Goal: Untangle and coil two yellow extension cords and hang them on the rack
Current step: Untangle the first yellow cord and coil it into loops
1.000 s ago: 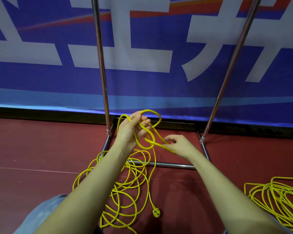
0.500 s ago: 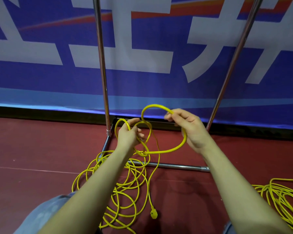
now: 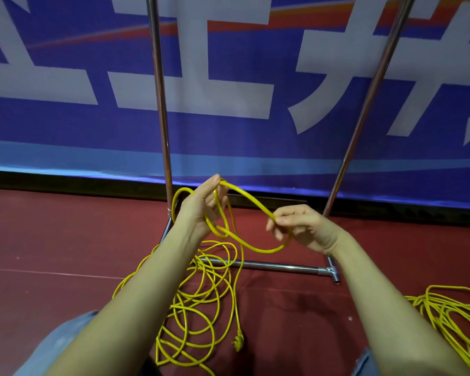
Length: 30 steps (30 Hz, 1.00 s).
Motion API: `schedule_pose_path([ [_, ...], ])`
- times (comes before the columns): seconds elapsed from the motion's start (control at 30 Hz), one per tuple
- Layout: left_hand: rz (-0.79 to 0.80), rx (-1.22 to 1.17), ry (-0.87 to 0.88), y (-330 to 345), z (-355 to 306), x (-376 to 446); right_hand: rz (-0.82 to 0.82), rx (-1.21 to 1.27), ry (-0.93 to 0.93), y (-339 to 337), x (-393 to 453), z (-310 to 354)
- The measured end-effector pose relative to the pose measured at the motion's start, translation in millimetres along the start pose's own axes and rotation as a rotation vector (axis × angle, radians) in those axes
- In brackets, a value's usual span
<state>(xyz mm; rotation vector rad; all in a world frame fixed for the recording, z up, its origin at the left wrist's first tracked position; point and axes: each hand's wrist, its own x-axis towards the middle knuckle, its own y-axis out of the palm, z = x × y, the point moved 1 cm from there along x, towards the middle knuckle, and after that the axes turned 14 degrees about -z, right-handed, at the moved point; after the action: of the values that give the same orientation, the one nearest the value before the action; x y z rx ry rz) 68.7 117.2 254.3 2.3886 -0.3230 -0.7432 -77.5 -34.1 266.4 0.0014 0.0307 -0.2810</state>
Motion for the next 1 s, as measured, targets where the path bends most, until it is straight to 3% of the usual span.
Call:
schedule_pose_path([
  [0.1,-0.030,0.031,0.088,-1,0,1,0.007,0.041,0.051,3,3,3],
  [0.33,-0.004,0.394,0.232,0,22,-8,-0.153,0.081,0.254,28,14,3],
  [0.43,0.010,0.283,0.147,2,21,-7,-0.165,0.094,0.193,27,16,5],
  [0.63,-0.038,0.087,0.050,-5,6,11,0.170,0.184,0.084,7,0,10],
  [0.83,0.016,0.411,0.103,-4,20,11,0.039,0.400,-0.109,-1,5,14],
  [1.0,0.198,0.582,0.058,-5,32,3,0.036,0.545,-0.206,-1,4,17],
])
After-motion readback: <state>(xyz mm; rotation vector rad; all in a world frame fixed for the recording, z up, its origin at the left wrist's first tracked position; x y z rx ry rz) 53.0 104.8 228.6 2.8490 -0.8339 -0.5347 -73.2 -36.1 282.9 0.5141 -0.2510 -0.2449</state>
